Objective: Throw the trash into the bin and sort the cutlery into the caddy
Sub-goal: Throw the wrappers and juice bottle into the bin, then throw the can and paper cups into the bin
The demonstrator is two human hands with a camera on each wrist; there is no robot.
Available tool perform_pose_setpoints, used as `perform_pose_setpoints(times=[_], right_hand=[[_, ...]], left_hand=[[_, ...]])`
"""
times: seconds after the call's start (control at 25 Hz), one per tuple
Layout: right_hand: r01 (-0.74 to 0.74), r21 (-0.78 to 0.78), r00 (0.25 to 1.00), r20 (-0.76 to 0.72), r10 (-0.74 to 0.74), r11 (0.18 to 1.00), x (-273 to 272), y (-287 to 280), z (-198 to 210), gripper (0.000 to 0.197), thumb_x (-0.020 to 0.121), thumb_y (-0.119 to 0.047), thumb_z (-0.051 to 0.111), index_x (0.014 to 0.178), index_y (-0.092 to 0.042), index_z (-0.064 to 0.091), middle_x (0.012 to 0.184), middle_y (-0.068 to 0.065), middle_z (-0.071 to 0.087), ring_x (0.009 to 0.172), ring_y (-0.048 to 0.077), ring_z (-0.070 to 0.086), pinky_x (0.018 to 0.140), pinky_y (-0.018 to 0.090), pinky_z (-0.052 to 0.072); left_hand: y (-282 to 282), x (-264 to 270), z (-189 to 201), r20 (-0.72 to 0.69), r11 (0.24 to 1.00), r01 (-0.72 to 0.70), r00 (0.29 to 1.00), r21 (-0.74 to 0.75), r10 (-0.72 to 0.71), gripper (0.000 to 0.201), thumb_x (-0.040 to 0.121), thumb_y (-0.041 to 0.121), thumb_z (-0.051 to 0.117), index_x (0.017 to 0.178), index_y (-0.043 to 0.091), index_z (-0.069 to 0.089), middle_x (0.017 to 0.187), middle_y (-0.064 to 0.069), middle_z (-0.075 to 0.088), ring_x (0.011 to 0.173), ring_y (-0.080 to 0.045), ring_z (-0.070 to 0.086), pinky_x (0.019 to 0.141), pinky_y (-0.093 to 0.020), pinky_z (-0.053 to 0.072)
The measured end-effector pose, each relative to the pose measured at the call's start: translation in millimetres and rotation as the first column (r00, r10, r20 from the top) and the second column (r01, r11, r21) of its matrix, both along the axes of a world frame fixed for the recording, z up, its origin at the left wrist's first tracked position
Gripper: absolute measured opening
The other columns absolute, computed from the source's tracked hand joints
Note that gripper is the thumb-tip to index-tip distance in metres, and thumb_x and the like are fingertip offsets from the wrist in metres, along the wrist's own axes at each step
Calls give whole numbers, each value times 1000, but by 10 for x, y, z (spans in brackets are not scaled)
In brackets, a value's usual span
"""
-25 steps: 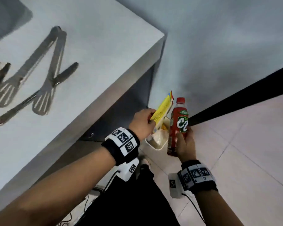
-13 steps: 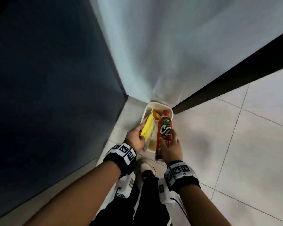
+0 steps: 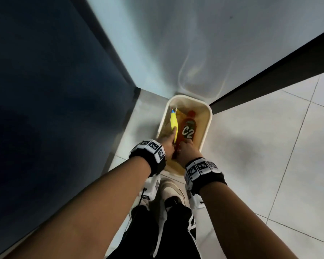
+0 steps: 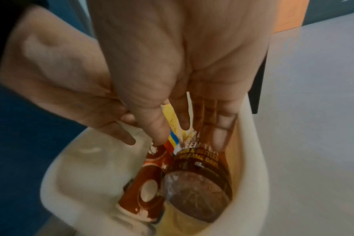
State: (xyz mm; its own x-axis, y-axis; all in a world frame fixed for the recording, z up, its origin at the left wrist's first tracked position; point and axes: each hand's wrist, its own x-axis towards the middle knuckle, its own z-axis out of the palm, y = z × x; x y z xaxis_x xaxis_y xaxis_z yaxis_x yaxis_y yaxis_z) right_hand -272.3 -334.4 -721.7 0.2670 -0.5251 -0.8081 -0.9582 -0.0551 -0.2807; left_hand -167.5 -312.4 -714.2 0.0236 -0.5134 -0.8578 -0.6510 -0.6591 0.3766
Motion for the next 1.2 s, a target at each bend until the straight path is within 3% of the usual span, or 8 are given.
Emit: perform_pose_setpoints(times=[0.28, 0.56, 0.72, 0.8, 0.88, 0.96, 1.08, 1.2], right_hand=[[175, -144, 981, 103, -162, 974, -118, -73, 903, 42, 86, -10, 52, 127, -6, 53, 129, 20, 54, 117, 36, 53, 100, 37, 43], [21, -191, 958, 285, 35, 981, 100, -154, 2913, 41, 83, -6, 53, 123, -11, 57, 128, 18, 57, 113, 34, 57, 97, 38, 45], [-69, -304, 918, 354, 179, 950, 183, -140, 4183, 36, 84, -9, 55, 119, -9, 60, 119, 18, 64, 103, 34, 61, 92, 35, 46], [-126, -347, 874, 404, 269, 929, 288, -62, 4802, 35, 84, -8, 53, 118, -9, 60, 115, 18, 64, 101, 34, 60, 91, 37, 47], [-169, -404, 821, 447, 355, 899, 407, 47, 5333, 35, 83, -6, 50, 116, -12, 61, 113, 13, 64, 99, 30, 61, 91, 34, 47], [-225, -469, 719, 512, 471, 854, 571, 196, 5804, 32, 83, -5, 51, 112, -11, 63, 110, 12, 65, 89, 22, 60, 83, 26, 44], [-312, -532, 564, 563, 604, 787, 843, 433, 6380, 31, 85, -8, 52, 113, -11, 63, 110, 11, 66, 87, 15, 58, 81, 22, 42], [-415, -548, 416, 596, 687, 726, 1141, 730, 6855, 30, 86, -14, 52, 113, -18, 62, 104, 3, 63, 89, 20, 60, 85, 30, 47]], left_hand=[[195, 157, 1053, 22, 926, -317, 944, -206, 328, 43, 89, 8, 49, 131, 15, 54, 133, -9, 58, 120, -23, 56, 97, -18, 40], [515, 285, 3194, -128, 825, -496, 868, -271, 480, 27, 89, 9, 56, 115, 9, 64, 119, -9, 66, 105, -22, 63, 92, -19, 44], [668, 323, 4534, -160, 696, -589, 798, -411, 580, 20, 88, 6, 56, 104, 4, 67, 96, -6, 68, 73, -8, 54, 69, -9, 42], [796, 344, 5152, -151, 625, -613, 762, -483, 630, 20, 88, 11, 56, 103, 6, 67, 85, 1, 60, 73, -7, 52, 71, -17, 44], [961, 348, 5673, -124, 573, -608, 738, -549, 663, 19, 88, 14, 56, 102, 10, 68, 87, 4, 59, 77, -7, 53, 71, -11, 44], [1190, 365, 6118, -100, 529, -596, 715, -604, 692, 17, 87, 15, 57, 100, 13, 67, 84, 6, 60, 74, -6, 53, 59, 1, 37], [1568, 437, 6607, -59, 446, -583, 649, -679, 758, 19, 87, 16, 58, 103, 14, 68, 86, 5, 62, 78, -7, 53, 64, -4, 38], [2122, 554, 6989, -67, 284, -595, 498, -752, 865, 17, 87, 15, 58, 101, 16, 67, 84, 7, 62, 64, 2, 54, 60, -3, 39]])
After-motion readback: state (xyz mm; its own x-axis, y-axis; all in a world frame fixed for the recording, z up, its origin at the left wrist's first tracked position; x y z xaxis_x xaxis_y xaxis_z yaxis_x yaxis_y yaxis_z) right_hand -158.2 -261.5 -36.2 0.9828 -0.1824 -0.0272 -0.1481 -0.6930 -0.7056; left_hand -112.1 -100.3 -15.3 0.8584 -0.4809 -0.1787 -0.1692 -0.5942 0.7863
